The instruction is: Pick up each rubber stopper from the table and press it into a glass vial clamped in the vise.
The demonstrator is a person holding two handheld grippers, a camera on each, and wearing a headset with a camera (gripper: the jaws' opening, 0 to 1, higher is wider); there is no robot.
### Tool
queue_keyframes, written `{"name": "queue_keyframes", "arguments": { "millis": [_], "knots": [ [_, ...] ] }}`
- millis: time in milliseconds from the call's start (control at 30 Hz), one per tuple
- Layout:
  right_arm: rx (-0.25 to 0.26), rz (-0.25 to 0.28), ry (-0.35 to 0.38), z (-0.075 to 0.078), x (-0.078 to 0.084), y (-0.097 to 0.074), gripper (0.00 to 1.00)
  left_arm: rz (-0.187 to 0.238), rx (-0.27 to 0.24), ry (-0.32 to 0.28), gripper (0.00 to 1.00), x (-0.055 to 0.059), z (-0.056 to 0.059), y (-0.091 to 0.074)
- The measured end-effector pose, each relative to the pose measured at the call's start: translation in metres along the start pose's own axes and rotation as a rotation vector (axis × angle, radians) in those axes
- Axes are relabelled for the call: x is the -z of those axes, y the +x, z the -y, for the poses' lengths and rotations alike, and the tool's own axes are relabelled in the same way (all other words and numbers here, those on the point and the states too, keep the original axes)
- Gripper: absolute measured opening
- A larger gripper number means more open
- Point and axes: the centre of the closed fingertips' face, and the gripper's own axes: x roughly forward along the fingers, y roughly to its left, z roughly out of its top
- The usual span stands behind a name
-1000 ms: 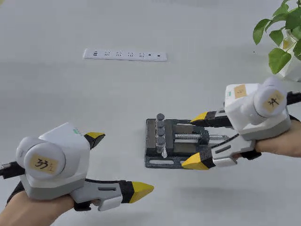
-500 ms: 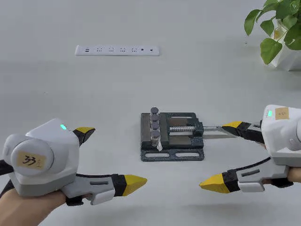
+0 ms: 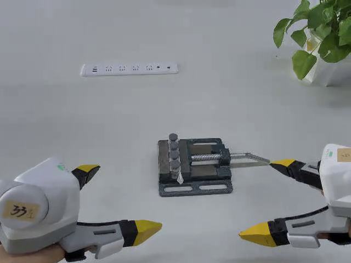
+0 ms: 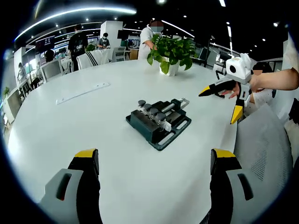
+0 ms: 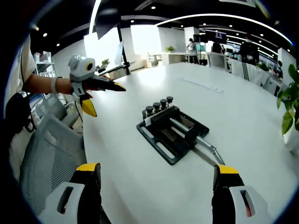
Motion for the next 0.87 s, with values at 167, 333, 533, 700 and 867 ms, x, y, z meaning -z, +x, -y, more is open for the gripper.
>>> {"name": "queue_keyframes", "arguments": {
  "millis": [167, 333, 533, 700, 867],
  "knots": [
    [-0.007, 0.020, 0.015, -0.004, 0.000, 0.003, 0.99, -0.013, -0.011, -0.010, 0.99, 0.001, 0.000, -0.004],
    [-0.009, 0.046, 0.035, -0.008, -0.008, 0.006, 0.99, -0.005, -0.030, -0.021, 0.99, 0.002, -0.003, -0.007],
    [-0.005, 0.048, 0.045, -0.016, -0.003, 0.001, 0.99, 0.002, -0.041, -0.026, 0.99, 0.005, -0.003, -0.008],
    [0.010, 0.057, 0.059, -0.019, 0.000, -0.003, 0.99, 0.003, -0.046, -0.049, 0.99, 0.010, -0.004, -0.008],
    [0.011, 0.066, 0.058, -0.023, 0.000, -0.003, 0.99, 0.019, -0.058, -0.041, 0.99, 0.005, -0.003, -0.010]
  ]
}}
